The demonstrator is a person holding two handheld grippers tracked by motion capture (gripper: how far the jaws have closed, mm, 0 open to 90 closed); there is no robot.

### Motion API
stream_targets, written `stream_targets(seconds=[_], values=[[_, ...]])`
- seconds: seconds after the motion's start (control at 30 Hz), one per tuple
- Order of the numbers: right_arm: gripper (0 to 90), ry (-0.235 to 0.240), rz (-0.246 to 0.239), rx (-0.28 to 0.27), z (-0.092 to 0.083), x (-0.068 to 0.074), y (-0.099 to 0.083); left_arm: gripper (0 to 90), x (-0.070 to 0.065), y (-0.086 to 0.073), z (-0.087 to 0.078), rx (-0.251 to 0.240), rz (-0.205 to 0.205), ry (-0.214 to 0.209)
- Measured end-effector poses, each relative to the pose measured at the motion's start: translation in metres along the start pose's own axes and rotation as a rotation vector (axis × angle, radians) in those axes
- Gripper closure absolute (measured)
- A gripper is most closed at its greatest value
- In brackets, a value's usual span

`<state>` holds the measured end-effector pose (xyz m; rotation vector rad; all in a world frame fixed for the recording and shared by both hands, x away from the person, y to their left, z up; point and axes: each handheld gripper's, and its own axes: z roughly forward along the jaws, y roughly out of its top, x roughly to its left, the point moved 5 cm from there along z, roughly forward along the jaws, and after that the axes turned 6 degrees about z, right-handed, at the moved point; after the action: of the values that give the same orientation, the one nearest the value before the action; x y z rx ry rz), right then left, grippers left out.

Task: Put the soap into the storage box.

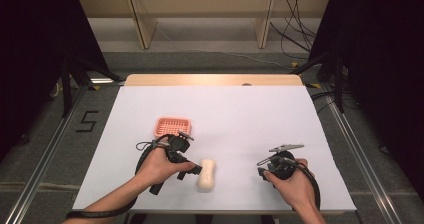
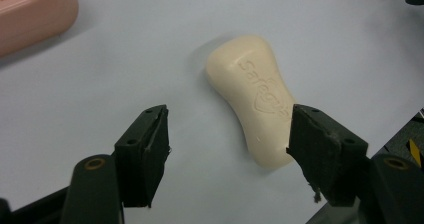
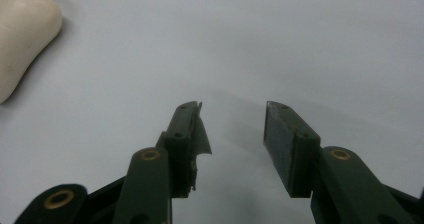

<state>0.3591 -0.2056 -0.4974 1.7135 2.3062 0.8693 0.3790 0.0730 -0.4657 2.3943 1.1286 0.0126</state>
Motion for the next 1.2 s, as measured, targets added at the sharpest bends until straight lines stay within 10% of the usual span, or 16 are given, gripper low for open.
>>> stream_targets(seconds=[1.2], values=[[57.1, -0.009, 0.008, 0.001, 0.002, -0.002, -0.001, 30.3, -0.018, 0.020, 0.029, 0.071, -0.059, -0.011]])
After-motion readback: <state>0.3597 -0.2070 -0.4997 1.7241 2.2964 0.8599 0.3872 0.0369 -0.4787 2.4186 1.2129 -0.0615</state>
